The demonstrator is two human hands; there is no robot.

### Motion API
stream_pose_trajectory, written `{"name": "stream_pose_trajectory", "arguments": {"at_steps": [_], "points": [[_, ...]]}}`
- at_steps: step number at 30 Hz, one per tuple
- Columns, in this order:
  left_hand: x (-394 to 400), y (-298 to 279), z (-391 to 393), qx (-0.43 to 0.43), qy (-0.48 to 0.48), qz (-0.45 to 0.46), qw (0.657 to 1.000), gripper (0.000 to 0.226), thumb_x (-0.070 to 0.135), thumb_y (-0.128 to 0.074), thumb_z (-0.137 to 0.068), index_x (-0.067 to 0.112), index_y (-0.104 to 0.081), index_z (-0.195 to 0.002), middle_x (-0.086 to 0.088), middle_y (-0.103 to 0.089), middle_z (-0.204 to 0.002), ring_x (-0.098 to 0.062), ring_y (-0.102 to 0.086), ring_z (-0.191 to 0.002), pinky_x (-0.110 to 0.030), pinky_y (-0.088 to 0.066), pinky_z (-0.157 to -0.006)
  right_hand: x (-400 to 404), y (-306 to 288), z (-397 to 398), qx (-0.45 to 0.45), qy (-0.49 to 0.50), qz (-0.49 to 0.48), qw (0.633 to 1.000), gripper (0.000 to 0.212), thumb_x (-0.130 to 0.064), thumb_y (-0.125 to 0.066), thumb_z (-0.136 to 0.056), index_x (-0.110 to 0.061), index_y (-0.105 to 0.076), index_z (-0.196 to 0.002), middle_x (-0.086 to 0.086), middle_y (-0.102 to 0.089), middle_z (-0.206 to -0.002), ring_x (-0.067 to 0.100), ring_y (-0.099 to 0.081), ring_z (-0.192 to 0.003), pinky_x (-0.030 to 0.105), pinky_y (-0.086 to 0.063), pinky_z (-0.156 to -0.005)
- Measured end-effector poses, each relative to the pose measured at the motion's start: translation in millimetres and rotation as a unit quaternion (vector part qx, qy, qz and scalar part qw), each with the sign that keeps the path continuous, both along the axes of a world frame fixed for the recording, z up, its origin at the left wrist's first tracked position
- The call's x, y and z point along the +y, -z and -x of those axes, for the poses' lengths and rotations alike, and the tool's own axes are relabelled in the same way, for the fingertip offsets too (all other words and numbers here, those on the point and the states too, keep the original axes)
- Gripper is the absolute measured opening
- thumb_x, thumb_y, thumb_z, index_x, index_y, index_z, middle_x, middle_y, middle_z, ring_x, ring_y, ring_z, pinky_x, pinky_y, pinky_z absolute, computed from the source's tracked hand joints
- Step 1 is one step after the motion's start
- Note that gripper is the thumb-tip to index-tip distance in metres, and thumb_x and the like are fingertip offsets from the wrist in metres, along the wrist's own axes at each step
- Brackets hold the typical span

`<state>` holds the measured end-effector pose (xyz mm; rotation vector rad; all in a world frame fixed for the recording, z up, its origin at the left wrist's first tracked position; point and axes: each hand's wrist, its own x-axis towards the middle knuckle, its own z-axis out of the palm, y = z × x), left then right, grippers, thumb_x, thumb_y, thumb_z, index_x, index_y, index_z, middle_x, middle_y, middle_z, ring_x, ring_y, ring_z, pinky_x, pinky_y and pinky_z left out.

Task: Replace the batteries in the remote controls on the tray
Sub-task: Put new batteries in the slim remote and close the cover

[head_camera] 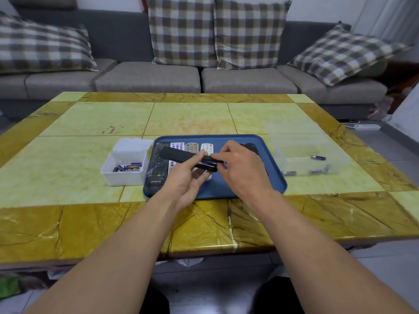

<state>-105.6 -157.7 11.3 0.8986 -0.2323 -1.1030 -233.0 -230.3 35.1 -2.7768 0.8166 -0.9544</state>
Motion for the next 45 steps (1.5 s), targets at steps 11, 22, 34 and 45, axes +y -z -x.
{"name": "stream_pose_trajectory", "arguments": {"at_steps": [11, 22, 34, 45], "points": [[1, 4, -9, -0.024, 0.000, 0.036, 0.999, 0.045, -0.008, -0.051, -0.098, 0.001, -0.047, -0.142, -0.015, -0.066, -0.131, -0.033, -0.064, -0.120, -0.032, -0.061, -0.080, -6, 12, 7, -0.163, 0.045, -0.428, 0.888, 0.022, -0.035, -0.078, -0.084, -0.024, -0.071, -0.102, -0.006, -0.073, -0.097, 0.011, -0.072, -0.077, 0.024, -0.056, -0.075], [0, 2, 2, -0.054, 0.039, 0.043, 0.997, 0.035, -0.009, -0.050, -0.098, 0.011, -0.052, -0.126, -0.012, -0.070, -0.120, -0.029, -0.067, -0.114, -0.034, -0.059, -0.090, -1, 12, 14, -0.241, 0.045, -0.603, 0.759, 0.027, -0.020, -0.086, -0.077, -0.006, -0.075, -0.098, 0.011, -0.077, -0.086, 0.030, -0.075, -0.075, 0.036, -0.063, -0.072], [-1, 8, 3, -0.177, 0.054, 0.019, 0.983, 0.026, 0.001, -0.051, -0.101, 0.001, -0.055, -0.127, -0.010, -0.072, -0.122, -0.029, -0.063, -0.122, -0.036, -0.044, -0.111, -6, 10, 17, -0.237, 0.002, -0.700, 0.674, 0.032, -0.013, -0.078, -0.084, 0.003, -0.070, -0.111, 0.015, -0.072, -0.097, 0.015, -0.067, -0.069, 0.022, -0.058, -0.064], [-6, 11, 11, -0.199, -0.007, -0.052, 0.979, 0.015, 0.003, -0.053, -0.100, 0.006, -0.066, -0.108, -0.009, -0.074, -0.103, -0.016, -0.070, -0.089, -0.016, -0.053, -0.069, 8, 14, 8, 0.011, 0.056, -0.232, 0.971, 0.044, -0.039, -0.080, -0.078, -0.035, -0.062, -0.119, -0.016, -0.058, -0.111, 0.006, -0.056, -0.100, 0.028, -0.050, -0.079]]}}
